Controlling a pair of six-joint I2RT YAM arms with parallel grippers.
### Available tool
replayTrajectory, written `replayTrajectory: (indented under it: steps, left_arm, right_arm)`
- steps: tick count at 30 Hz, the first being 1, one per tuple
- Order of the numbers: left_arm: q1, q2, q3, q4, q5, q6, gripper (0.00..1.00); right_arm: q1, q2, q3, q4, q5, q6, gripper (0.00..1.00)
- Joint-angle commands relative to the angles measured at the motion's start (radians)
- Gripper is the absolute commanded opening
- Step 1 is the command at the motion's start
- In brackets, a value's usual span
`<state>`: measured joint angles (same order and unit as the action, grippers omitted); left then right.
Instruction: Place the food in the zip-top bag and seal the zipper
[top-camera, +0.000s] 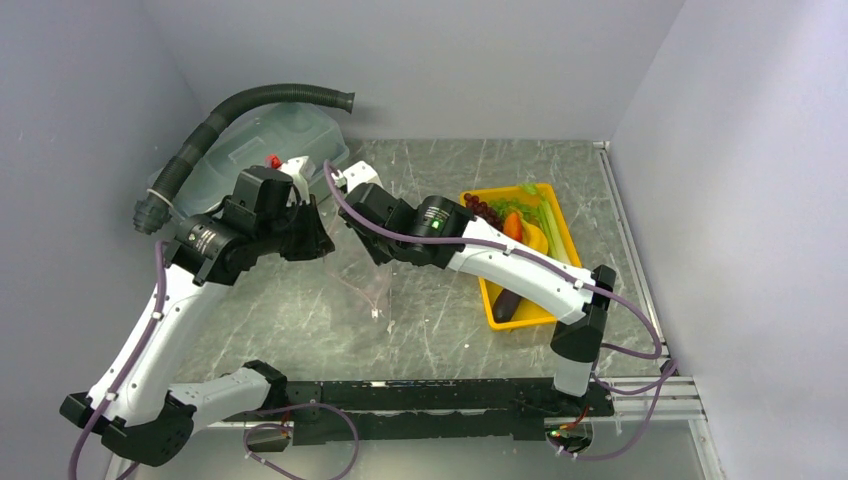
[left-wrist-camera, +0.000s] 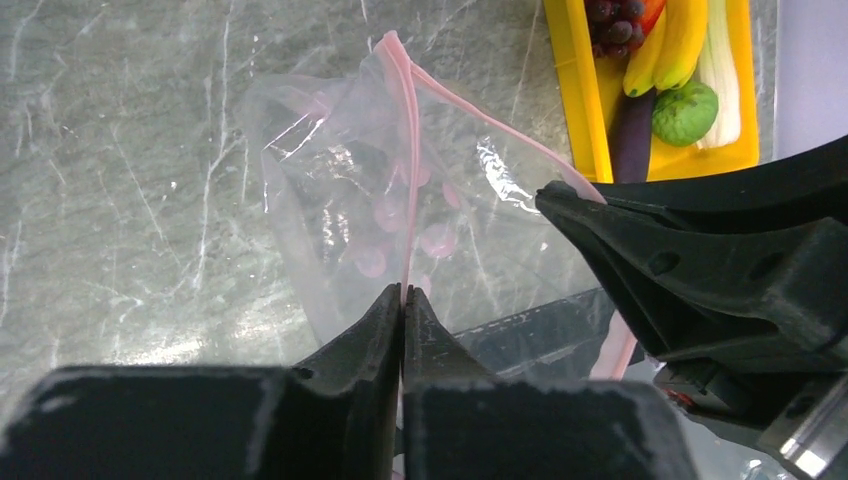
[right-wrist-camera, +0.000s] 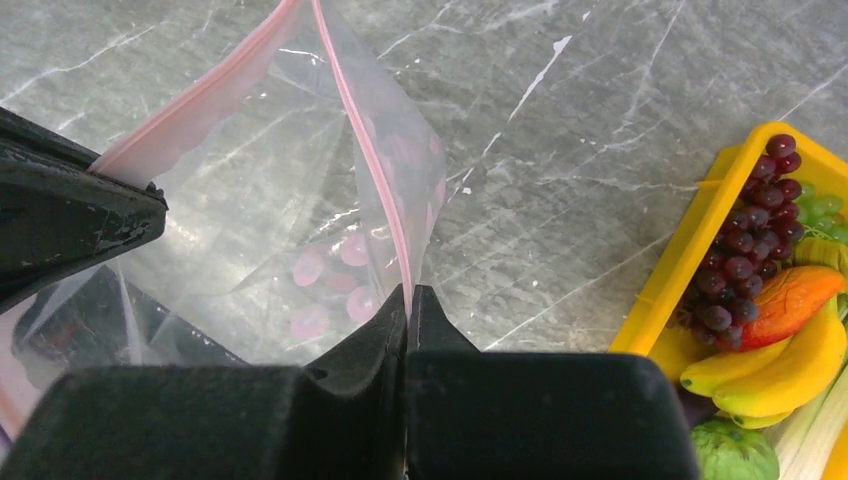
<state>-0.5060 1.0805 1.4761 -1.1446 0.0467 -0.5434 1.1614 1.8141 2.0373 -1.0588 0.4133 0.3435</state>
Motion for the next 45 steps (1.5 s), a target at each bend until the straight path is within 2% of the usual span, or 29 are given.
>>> replayTrajectory:
  steps: [1,6,10,18,26,34,42,45]
  left_arm:
    - [-0.004,0.015,0.037,-0.02,-0.014,-0.007,0.15]
    - [-0.005,0.027,0.055,-0.035,-0.008,-0.007,0.43]
    - [-0.005,0.048,0.075,-0.057,-0.008,-0.007,0.51]
    - [-0.004,0.085,0.089,-0.092,0.023,-0.018,0.56]
    - [-0.006,0.101,0.093,-0.094,0.025,-0.066,0.57]
    - [-0.011,0.122,0.091,-0.116,0.052,-0.123,0.57]
    - [-0.02,0.115,0.085,-0.178,0.009,-0.146,0.56]
    - [-0.02,0.115,0.073,-0.196,-0.003,-0.147,0.52]
  right_arm:
    - [0.002,0.004,0.057,-0.005,0.046,0.001,0.0]
    - [0.003,0.02,0.076,-0.018,0.073,0.005,0.0]
    - [0.002,0.023,0.079,-0.015,0.093,0.006,0.0]
    - [0.006,0.042,0.083,-0.012,0.157,0.026,0.0]
    - [0.01,0.045,0.076,0.026,0.158,0.045,0.0]
    - [0.009,0.066,0.099,0.04,0.175,0.069,0.0]
    - [0.0,0.079,0.115,0.072,0.188,0.066,0.0]
    - [0.0,0.079,0.122,0.082,0.192,0.062,0.0]
